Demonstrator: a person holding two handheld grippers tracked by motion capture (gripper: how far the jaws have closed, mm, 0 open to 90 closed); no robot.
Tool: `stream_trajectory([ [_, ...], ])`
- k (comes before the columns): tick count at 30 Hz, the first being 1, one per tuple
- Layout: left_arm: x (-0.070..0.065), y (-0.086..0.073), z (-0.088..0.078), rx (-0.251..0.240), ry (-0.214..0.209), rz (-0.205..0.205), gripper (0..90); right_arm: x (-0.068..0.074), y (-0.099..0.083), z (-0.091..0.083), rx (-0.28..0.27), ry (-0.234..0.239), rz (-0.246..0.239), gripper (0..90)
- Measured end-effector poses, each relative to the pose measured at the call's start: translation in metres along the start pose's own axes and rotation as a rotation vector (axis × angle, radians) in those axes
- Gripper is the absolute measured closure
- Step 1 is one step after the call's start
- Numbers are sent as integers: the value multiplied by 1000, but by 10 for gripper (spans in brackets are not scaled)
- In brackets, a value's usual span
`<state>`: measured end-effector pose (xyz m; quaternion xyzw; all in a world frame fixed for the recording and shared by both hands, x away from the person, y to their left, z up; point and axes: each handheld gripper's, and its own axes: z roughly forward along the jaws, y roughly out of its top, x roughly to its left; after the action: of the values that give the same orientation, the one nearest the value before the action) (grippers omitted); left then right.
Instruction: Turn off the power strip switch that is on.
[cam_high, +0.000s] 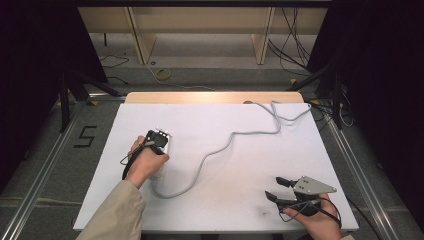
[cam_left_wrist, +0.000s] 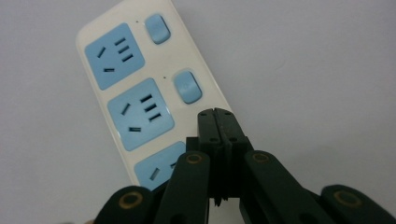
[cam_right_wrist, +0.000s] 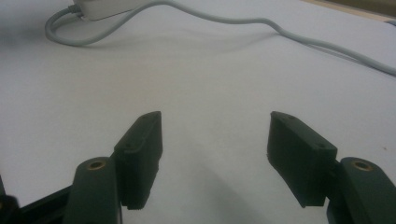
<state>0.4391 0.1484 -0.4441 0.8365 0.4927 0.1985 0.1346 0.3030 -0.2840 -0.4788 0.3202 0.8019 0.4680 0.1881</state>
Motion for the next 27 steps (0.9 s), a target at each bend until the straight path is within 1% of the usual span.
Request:
stream_trajectory([
  [2,-1,0,0,0,5,5,896,0,0,0,0,0,0,368],
  [7,0,-3,0,-18,0,-8,896,0,0,0,1,1,2,368],
  [10,1,-2,0,-17,-3,-8,896,0,0,0,0,0,2,368],
  [13,1,-3,0,-19,-10,-18,896,0,0,0,0,-1,4,368],
  [21,1,-3,0,-16,-10,-17,896,0,0,0,0,-1,4,368],
  [27,4,-3,0,-23,-24,-33,896,0,0,0,1,-1,5,368],
])
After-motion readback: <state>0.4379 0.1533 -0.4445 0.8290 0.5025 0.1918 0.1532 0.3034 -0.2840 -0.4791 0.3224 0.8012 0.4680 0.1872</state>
